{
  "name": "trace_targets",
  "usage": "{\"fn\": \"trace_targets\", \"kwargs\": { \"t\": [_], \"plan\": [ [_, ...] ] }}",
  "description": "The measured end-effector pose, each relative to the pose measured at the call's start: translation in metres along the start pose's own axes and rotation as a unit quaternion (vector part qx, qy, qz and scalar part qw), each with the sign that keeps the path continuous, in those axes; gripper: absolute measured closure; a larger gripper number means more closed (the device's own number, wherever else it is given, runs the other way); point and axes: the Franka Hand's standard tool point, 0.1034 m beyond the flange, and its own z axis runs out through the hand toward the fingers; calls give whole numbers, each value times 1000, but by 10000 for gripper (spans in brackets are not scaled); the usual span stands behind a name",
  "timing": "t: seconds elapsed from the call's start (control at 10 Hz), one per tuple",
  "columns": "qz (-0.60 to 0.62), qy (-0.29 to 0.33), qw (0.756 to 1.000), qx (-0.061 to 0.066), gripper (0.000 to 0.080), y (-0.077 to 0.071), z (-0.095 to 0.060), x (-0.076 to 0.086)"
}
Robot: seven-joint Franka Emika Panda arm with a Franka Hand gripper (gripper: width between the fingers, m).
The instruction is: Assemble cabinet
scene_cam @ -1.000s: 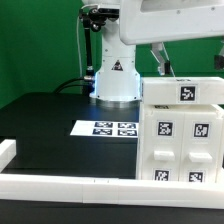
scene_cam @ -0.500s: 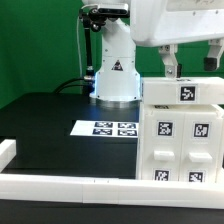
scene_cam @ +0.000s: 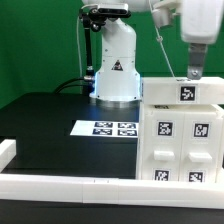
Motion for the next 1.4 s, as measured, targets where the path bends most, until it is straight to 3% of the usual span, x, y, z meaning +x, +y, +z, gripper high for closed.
{"fn": "trace_targets", "kwargs": {
  "t": [0.4,0.7,0.8,1.4],
  "plan": [
    [-109,-15,994,4,150,1,6,-10],
    [-123,-19,992,8,150,4,14,-13],
    [-122,-19,992,7,251,4,13,-13],
    [108,-19,994,4,248,5,14,-15]
  ]
}}
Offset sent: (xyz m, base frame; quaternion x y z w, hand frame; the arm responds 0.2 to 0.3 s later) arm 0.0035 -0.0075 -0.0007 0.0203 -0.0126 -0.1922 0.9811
